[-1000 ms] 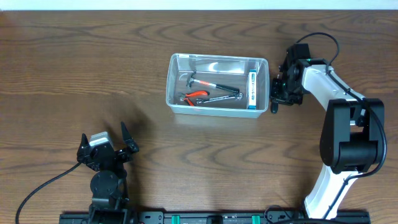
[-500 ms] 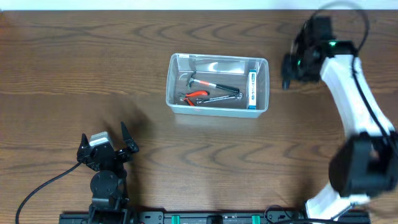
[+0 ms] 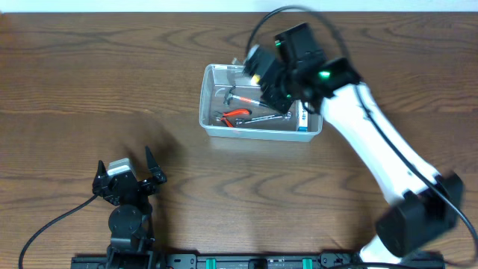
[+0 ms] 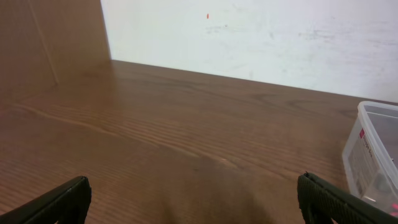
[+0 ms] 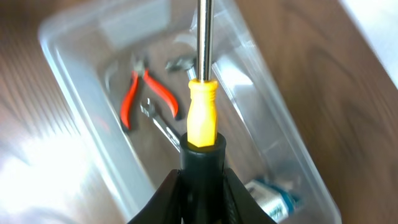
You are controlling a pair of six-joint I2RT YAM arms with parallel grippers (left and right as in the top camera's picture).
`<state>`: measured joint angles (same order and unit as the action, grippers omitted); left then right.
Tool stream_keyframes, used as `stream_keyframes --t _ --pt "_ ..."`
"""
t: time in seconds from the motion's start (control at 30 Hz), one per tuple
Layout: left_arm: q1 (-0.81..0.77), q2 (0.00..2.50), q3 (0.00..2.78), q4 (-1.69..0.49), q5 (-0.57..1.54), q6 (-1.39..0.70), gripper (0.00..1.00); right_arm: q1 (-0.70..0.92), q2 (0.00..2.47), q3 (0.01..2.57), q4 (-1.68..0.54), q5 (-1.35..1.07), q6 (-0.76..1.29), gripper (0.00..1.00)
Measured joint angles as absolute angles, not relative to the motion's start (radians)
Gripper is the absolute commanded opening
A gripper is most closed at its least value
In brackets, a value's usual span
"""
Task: Pack container
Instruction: 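Place the screwdriver into the container and release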
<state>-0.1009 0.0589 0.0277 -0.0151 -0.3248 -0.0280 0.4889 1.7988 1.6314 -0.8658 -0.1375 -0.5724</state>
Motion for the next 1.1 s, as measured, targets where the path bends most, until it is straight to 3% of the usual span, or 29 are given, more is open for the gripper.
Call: stream_keyframes --t 0.23,0.33,0.5,0.53,0.83,1.1 --pt "-0.101 0.059 0.028 -0.015 -0.325 -0.028 0.98 0.467 2.011 1.625 -0.799 -0.046 -0.947 0.03" --pt "-0.101 0.059 0.028 -0.015 -0.325 -0.028 0.98 0.45 2.073 1.621 -0.757 -0.014 -1.016 0.17" --pt "-0.101 0.059 0.028 -0.015 -0.325 -0.028 0.98 0.435 2.112 1.617 -0.654 0.015 -1.042 0.61" --pt "-0.101 0.059 0.028 -0.015 -0.325 -0.028 0.98 0.435 2.113 1.616 -0.625 0.019 -1.025 0.96" --pt "-0.101 0.059 0.028 -0.015 -0.325 -0.028 0.98 0.458 2.075 1.63 -0.584 0.024 -0.667 0.99" --pt "-0.101 0.059 0.028 -0.015 -0.325 -0.028 0.98 0.505 1.807 1.667 -0.64 0.026 -0.373 0.99"
